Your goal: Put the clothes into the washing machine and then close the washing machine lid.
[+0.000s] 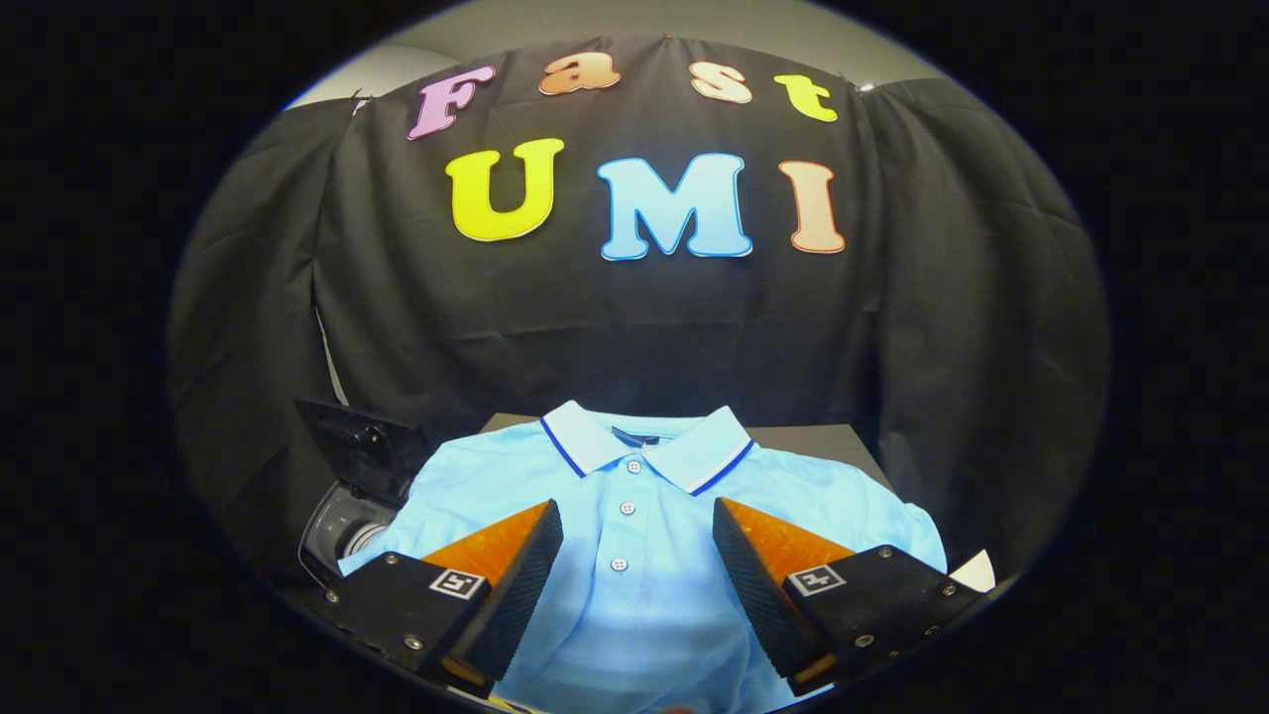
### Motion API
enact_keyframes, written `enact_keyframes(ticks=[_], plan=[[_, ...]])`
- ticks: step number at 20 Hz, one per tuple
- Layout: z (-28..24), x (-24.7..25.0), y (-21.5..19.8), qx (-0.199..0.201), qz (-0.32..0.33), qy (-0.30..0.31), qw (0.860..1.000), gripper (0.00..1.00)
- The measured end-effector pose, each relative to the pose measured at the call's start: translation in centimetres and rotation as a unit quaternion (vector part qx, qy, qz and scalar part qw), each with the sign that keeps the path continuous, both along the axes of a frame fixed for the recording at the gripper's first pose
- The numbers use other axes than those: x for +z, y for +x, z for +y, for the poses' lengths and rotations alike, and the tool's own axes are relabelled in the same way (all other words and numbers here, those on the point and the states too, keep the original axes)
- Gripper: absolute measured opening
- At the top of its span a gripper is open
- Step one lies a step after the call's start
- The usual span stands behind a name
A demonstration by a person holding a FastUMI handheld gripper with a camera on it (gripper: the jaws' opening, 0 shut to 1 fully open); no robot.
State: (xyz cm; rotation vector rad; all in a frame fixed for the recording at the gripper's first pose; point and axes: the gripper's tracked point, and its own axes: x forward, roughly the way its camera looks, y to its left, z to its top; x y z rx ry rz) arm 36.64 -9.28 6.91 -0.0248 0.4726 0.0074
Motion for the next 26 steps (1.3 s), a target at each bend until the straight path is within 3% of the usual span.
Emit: enact_keyframes(ticks=[11, 18, 20, 24, 26], plan=[[0.8, -4.7, 0.6, 0.021, 0.101, 0.002, 0.995, 0.95], [0.8, -4.2, 0.7, 0.021, 0.103, 0.004, 0.994, 0.94], [0.9, -4.1, 0.5, 0.019, 0.103, 0.009, 0.994, 0.83], [1.5, -3.8, 0.4, 0.026, 0.092, 0.012, 0.995, 0.52], [2.1, -3.8, 0.2, 0.031, 0.087, 0.016, 0.996, 0.33]])
